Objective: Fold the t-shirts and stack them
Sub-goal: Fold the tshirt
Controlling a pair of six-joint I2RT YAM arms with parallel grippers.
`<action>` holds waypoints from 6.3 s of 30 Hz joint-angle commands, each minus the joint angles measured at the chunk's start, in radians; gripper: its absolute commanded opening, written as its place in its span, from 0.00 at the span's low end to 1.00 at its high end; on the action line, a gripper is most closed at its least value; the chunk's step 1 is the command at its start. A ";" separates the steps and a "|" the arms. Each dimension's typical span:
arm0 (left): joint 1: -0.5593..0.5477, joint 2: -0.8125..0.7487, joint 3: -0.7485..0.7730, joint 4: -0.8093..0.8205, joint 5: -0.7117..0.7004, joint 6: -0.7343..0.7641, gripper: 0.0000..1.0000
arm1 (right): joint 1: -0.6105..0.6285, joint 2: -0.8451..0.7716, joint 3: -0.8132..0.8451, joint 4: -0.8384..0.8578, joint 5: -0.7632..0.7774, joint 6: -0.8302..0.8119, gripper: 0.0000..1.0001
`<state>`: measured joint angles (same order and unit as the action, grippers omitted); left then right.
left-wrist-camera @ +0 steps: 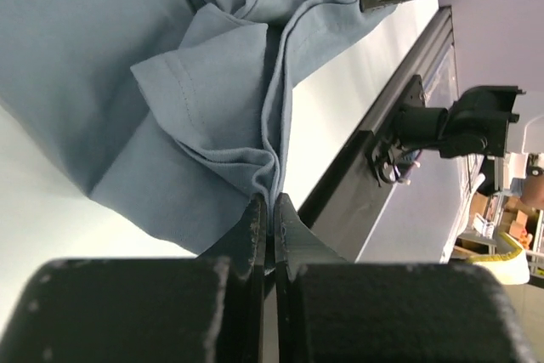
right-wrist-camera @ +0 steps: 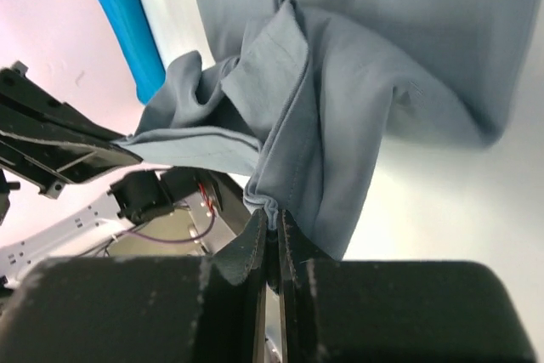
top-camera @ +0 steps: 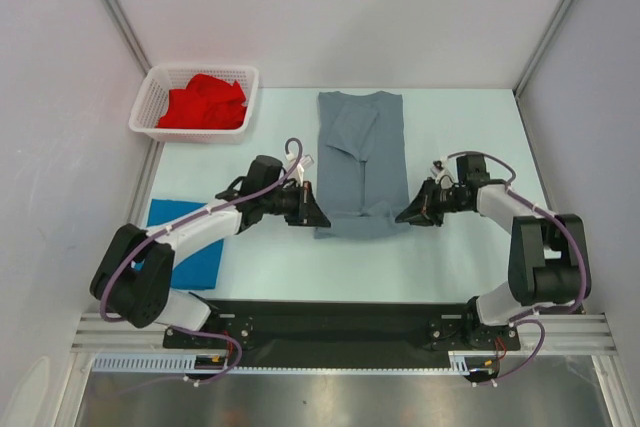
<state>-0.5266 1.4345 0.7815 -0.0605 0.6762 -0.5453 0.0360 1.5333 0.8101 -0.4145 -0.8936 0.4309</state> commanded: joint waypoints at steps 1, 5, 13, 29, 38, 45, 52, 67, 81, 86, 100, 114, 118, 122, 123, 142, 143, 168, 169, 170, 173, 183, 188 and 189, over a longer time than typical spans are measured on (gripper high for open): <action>-0.033 -0.063 -0.037 0.027 -0.017 -0.041 0.00 | 0.004 -0.105 -0.054 -0.046 0.004 -0.018 0.00; -0.079 -0.097 -0.111 0.047 -0.026 -0.086 0.00 | 0.005 -0.194 -0.107 -0.098 0.012 -0.015 0.00; -0.197 -0.141 -0.248 0.129 -0.050 -0.189 0.00 | 0.047 -0.386 -0.276 -0.165 0.036 0.026 0.00; -0.220 -0.112 -0.171 0.016 -0.087 -0.122 0.00 | 0.087 -0.480 -0.240 -0.273 0.277 0.115 0.00; -0.116 -0.017 -0.019 0.007 -0.067 -0.053 0.00 | 0.033 -0.265 -0.051 -0.135 0.203 0.026 0.00; -0.026 0.062 0.120 -0.024 -0.041 -0.001 0.00 | 0.025 -0.085 0.153 -0.093 0.157 -0.021 0.00; 0.045 0.200 0.335 -0.090 -0.033 0.085 0.00 | 0.016 0.068 0.300 -0.012 0.122 -0.015 0.00; 0.157 0.569 0.706 -0.142 -0.016 0.169 0.00 | -0.007 0.428 0.619 0.072 0.074 0.032 0.00; 0.197 0.767 0.872 -0.182 -0.020 0.196 0.00 | -0.028 0.623 0.804 0.069 0.048 0.023 0.00; 0.198 0.807 0.918 -0.180 -0.024 0.197 0.00 | -0.067 0.662 0.856 0.056 0.054 0.025 0.00; 0.206 0.813 0.929 -0.213 -0.098 0.212 0.00 | -0.073 0.780 0.919 0.005 0.036 -0.012 0.00; 0.223 0.830 0.952 -0.229 -0.168 0.203 0.00 | -0.074 0.838 0.979 -0.004 0.033 0.008 0.01; 0.224 0.860 0.987 -0.240 -0.179 0.202 0.05 | -0.074 0.861 0.995 -0.017 0.038 -0.003 0.03; 0.224 0.834 0.990 -0.242 -0.213 0.215 0.36 | -0.074 0.870 1.037 -0.059 0.056 -0.017 0.20; 0.223 0.818 0.981 -0.245 -0.225 0.222 0.46 | -0.074 0.866 1.046 -0.088 0.083 -0.021 0.23; 0.074 0.423 0.556 -0.124 -0.103 0.084 0.21 | 0.037 0.443 0.776 -0.391 0.225 -0.120 0.42; 0.062 0.422 0.538 -0.108 -0.098 0.073 0.20 | 0.060 0.420 0.731 -0.338 0.196 -0.115 0.34; 0.048 0.385 0.432 -0.249 -0.185 0.174 0.32 | 0.056 0.390 0.443 -0.225 0.133 -0.101 0.01; 0.048 0.357 0.444 -0.255 -0.176 0.171 0.33 | 0.059 0.360 0.451 -0.234 0.134 -0.100 0.01; 0.048 0.350 0.455 -0.263 -0.175 0.166 0.33 | 0.073 0.352 0.457 -0.234 0.130 -0.084 0.01; 0.050 0.342 0.470 -0.259 -0.152 0.148 0.30 | 0.108 0.355 0.492 -0.208 0.110 -0.046 0.01; 0.062 0.480 0.328 -0.153 -0.159 0.103 0.12 | 0.260 0.525 0.552 -0.086 0.059 0.029 0.01; 0.070 0.544 0.318 -0.151 -0.171 0.122 0.08 | 0.202 0.548 0.471 -0.093 0.058 -0.040 0.00; 0.070 0.541 0.315 -0.151 -0.176 0.125 0.08 | 0.188 0.541 0.439 -0.099 0.059 -0.053 0.00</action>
<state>-0.4637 1.9419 1.1145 -0.2253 0.5716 -0.4477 0.2794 2.0811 1.2976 -0.5129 -0.8223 0.4232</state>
